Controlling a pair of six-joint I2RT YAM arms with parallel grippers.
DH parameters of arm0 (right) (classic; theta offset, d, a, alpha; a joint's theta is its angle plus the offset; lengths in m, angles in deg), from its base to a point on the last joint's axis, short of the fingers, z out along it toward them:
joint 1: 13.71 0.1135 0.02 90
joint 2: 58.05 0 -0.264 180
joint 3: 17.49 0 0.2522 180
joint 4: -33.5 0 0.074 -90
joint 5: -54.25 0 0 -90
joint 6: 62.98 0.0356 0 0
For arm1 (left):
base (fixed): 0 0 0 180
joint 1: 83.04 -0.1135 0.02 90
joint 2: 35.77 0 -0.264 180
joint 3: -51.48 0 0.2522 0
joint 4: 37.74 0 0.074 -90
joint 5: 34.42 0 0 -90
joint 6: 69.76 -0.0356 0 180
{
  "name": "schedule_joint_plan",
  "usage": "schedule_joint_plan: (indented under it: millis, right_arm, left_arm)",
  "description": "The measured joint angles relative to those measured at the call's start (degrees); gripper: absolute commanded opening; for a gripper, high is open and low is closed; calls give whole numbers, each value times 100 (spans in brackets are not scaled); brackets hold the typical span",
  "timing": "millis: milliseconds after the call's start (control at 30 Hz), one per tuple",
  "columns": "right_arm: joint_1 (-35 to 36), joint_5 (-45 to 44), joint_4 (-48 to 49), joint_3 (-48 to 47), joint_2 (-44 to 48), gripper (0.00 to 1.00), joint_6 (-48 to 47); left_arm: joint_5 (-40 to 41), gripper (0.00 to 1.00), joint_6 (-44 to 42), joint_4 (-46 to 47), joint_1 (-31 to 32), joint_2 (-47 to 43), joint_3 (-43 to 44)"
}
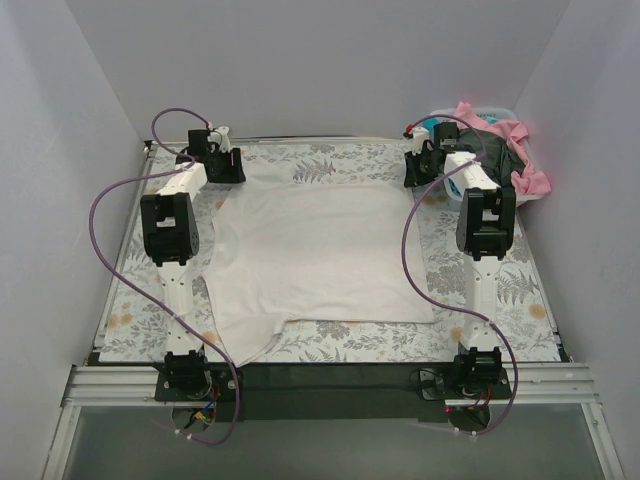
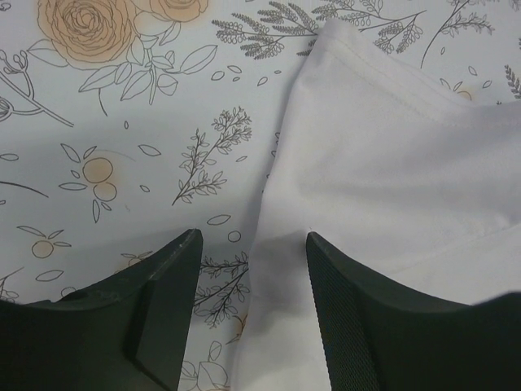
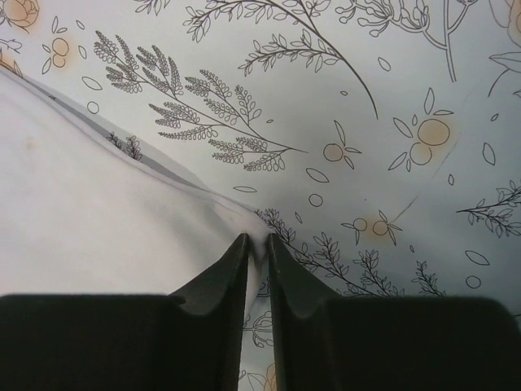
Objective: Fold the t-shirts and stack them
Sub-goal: Flatten the tshirt out
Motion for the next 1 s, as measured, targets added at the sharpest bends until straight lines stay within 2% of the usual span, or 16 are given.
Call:
schedule_joint_plan:
  millis: [100, 167, 200, 300, 333, 433, 700, 1000]
  right_arm:
    - [7, 31, 7, 0, -2, 13, -24]
    - [17, 35, 2, 0, -2, 1, -44]
    - [28, 31, 2, 0, -2, 1, -52]
    - [57, -9, 4, 0, -2, 1, -61]
    - [68, -24, 9, 0, 0, 1, -63]
    - [76, -42, 13, 0, 0, 1, -81]
    - [76, -81, -31, 2, 103, 1, -109]
    - [72, -103, -26, 68, 671, 1, -129]
  left_arm:
    - [-59, 47, 11, -11, 0, 122, 175]
    - [-87, 42, 26, -4, 0, 210, 304]
    - [-101, 38, 39, -2, 0, 254, 356]
    - [-125, 25, 85, 9, 0, 315, 433]
    - [-129, 13, 83, 7, 0, 326, 437]
    - [-140, 0, 146, -15, 0, 376, 498]
    - [-214, 0, 162, -94, -11, 382, 575]
    - [-636, 0, 162, -42, -175, 125, 332]
